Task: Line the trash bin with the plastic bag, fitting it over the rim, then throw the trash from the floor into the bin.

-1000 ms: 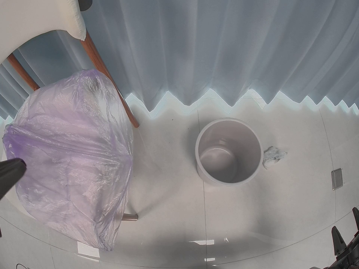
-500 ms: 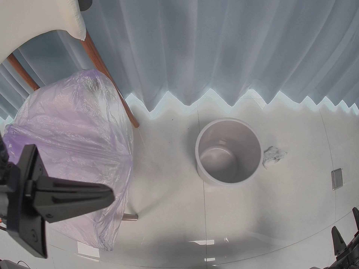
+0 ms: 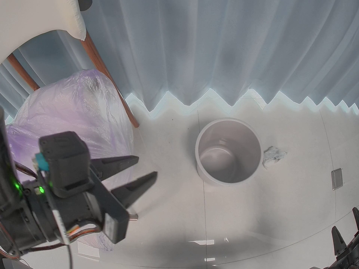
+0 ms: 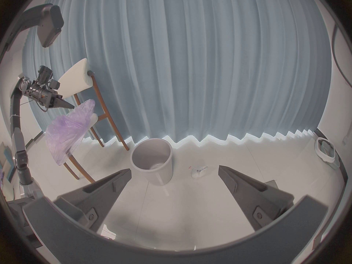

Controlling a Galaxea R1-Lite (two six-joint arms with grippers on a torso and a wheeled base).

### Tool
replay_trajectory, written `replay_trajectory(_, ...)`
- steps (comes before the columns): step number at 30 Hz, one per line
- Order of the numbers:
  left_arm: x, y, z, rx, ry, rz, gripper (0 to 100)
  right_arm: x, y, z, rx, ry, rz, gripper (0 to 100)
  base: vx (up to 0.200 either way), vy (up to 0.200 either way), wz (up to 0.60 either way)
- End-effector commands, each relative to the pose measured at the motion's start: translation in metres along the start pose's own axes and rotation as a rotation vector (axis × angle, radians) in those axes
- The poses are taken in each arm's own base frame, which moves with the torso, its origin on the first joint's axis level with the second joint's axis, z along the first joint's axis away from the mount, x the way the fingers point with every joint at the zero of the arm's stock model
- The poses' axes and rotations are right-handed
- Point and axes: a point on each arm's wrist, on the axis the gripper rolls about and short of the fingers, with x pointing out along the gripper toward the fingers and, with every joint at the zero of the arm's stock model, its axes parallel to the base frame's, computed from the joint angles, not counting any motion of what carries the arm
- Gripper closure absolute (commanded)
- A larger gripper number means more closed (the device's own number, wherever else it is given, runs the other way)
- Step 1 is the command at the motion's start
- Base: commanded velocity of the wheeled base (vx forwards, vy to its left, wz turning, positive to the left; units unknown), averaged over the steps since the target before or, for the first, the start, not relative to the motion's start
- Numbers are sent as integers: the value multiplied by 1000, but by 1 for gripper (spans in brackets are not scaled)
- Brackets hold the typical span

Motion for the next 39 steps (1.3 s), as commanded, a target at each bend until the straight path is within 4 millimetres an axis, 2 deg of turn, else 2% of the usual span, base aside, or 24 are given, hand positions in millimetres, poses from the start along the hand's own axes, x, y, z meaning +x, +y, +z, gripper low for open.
replay_trajectory(1,36,-29,-6,75,101,63,0,0,0,-5,-1,0,1,0,0,0,0)
replay_trajectory(5,49,-32,-12,104,150,209,0,0,0,-5,-2,0,1,0,0,0,0)
replay_trajectory(11,58,-32,-22,234,221,349,0,0,0,-5,-2,0,7,0,0,0,0)
replay_trajectory(13,58,-32,-22,234,221,349,0,0,0,-5,-2,0,7,0,0,0,0)
replay_trajectory(14,59,-31,-24,315,251,428,0,0,0,-5,-2,0,7,0,0,0,0)
replay_trajectory(16,64,-33,-26,366,276,450,0,0,0,-5,-2,0,7,0,0,0,0)
replay_trajectory(23,70,-28,-30,518,341,449,0,0,0,-5,-2,0,7,0,0,0,0)
replay_trajectory(32,83,7,-36,771,504,491,0,0,0,-5,-5,0,7,0,0,0,0)
replay_trajectory(39,105,-2,-45,791,528,475,0,0,0,-5,-5,0,7,0,0,0,0)
